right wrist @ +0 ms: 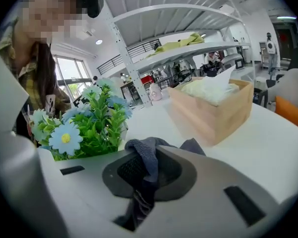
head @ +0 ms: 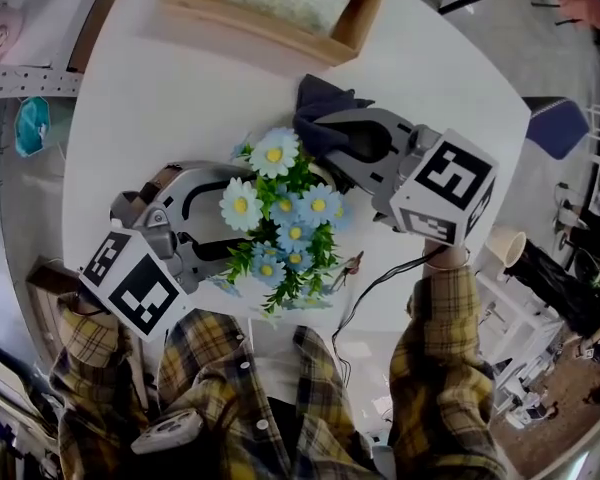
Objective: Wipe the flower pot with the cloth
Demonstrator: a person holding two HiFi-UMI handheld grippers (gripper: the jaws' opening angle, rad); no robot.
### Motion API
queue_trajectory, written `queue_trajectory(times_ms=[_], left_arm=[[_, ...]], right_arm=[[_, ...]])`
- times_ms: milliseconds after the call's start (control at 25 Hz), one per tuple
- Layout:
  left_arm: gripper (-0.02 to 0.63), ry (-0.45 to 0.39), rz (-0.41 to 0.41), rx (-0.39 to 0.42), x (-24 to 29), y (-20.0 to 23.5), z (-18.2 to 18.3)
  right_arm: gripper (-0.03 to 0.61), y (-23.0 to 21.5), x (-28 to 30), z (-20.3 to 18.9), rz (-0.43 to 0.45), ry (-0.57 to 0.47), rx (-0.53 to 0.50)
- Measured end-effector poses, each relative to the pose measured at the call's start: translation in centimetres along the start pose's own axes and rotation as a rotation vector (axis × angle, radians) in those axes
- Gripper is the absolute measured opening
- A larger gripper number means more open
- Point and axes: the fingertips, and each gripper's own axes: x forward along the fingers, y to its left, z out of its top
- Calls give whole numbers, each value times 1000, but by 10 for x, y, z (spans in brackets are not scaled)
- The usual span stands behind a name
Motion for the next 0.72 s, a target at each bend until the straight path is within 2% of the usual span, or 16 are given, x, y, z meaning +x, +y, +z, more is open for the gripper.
queue_trajectory(times_ms=[80, 200, 440, 560, 720], left_arm=[[359, -3, 11, -7, 1, 0, 0], [359, -23, 72, -66, 0, 0, -4], [359, -49, 363, -313, -12, -11, -19], [359, -108, 498, -432, -11, -21, -15], [360, -190, 653, -515, -8, -29, -4]], right_arm=[[15, -1, 0, 0, 3, -6, 7], [15, -3, -3, -2, -30, -34, 26], [15, -5, -12, -6, -99, -66, 53], [15, -6, -14, -5, -126, -85, 63], [15, -7, -17, -5, -170, -122, 89]])
